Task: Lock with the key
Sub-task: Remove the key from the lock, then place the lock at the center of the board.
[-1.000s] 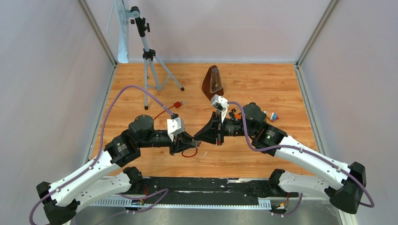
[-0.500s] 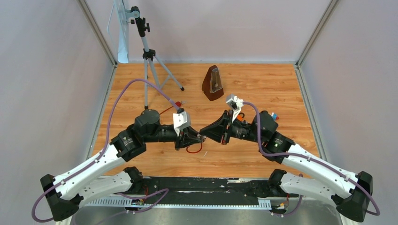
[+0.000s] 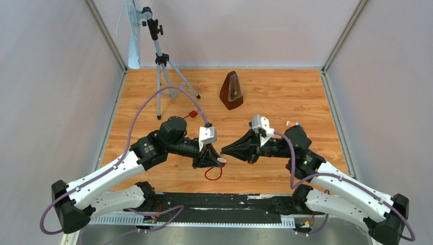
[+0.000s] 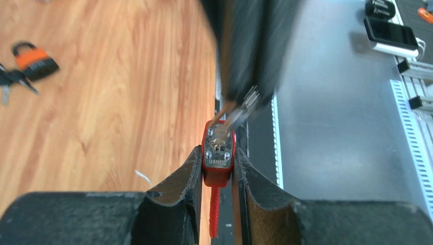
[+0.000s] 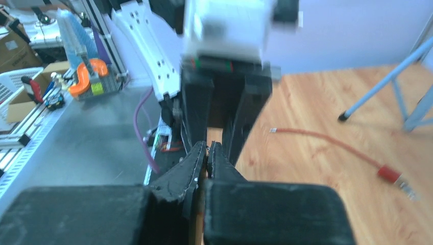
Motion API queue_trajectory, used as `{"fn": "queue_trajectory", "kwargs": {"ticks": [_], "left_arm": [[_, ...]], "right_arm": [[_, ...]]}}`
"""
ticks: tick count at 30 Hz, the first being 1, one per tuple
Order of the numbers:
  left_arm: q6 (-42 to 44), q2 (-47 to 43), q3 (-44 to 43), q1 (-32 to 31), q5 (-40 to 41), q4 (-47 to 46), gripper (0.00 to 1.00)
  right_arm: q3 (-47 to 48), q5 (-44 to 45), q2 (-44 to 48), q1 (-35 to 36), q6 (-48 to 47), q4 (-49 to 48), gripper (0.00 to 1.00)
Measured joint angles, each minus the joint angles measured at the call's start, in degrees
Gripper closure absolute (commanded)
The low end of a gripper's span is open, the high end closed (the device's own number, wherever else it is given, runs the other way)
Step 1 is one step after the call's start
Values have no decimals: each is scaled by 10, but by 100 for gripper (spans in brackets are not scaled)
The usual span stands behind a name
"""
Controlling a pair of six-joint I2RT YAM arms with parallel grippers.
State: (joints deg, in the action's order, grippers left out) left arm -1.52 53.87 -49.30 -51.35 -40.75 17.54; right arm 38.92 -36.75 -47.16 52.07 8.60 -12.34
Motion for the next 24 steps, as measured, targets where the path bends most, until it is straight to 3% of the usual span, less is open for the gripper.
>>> {"fn": "queue_trajectory", "kwargs": {"ticks": [9, 14, 20, 24], "left_arm": [[4, 6, 5, 0, 28, 65, 100], [-3, -17, 11, 0, 89, 57, 100], [-52, -31, 35, 0, 166, -6, 100], [-117, 14, 54, 0, 185, -106, 100]], "right_arm": [[30, 52, 24, -2, 21, -61, 100], [29, 144, 19, -4, 49, -36, 100], [19, 296, 20, -62, 144, 40, 100], [-2, 381, 33, -120, 228, 137, 100]]}}
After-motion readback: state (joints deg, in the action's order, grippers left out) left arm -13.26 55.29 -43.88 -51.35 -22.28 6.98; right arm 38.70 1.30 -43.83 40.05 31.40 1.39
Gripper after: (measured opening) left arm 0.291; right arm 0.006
